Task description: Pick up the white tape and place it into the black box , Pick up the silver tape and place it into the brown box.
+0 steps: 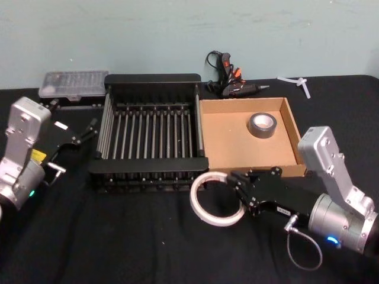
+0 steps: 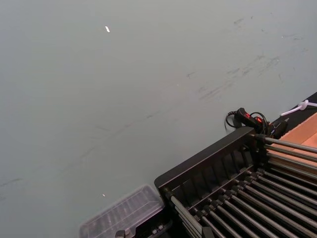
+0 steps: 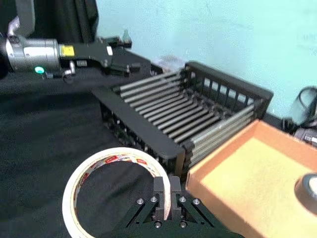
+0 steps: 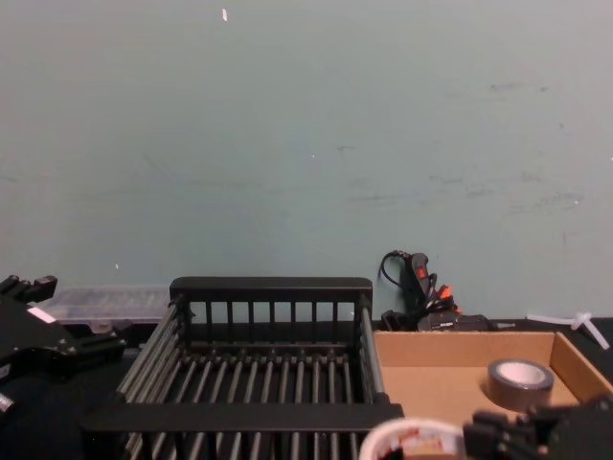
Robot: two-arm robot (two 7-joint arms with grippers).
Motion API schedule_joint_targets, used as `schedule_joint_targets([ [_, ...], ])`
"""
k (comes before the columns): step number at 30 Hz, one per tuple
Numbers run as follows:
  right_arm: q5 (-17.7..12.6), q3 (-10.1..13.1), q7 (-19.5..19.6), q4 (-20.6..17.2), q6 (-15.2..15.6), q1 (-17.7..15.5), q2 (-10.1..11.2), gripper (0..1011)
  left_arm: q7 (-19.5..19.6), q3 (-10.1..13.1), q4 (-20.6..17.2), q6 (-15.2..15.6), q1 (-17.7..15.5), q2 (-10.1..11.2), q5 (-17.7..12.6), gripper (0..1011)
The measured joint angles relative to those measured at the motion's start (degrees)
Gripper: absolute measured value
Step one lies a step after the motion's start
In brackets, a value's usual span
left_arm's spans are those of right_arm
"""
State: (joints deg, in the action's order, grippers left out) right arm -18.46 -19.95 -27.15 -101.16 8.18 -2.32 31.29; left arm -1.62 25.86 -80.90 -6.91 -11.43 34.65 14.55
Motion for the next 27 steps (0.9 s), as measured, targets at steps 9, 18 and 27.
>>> schedule_joint_targets([
  [9,-1.2,-0.2,0.4,-0.4,-1.7,2.4,-0.1,81,0.0,0.0,0.0,0.0,0.0,0.0,0.0,1001],
  [18,-1.1,-1.5,1.9,2.4,-2.2,7.2,-2.7,81,0.0,0.0,0.0,0.0,0.0,0.0,0.0,1001],
  [27,0.7,-3.2,3.2,8.0,-2.9,13.2,-6.4,81,0.0,0.0,0.0,0.0,0.0,0.0,0.0,1001],
])
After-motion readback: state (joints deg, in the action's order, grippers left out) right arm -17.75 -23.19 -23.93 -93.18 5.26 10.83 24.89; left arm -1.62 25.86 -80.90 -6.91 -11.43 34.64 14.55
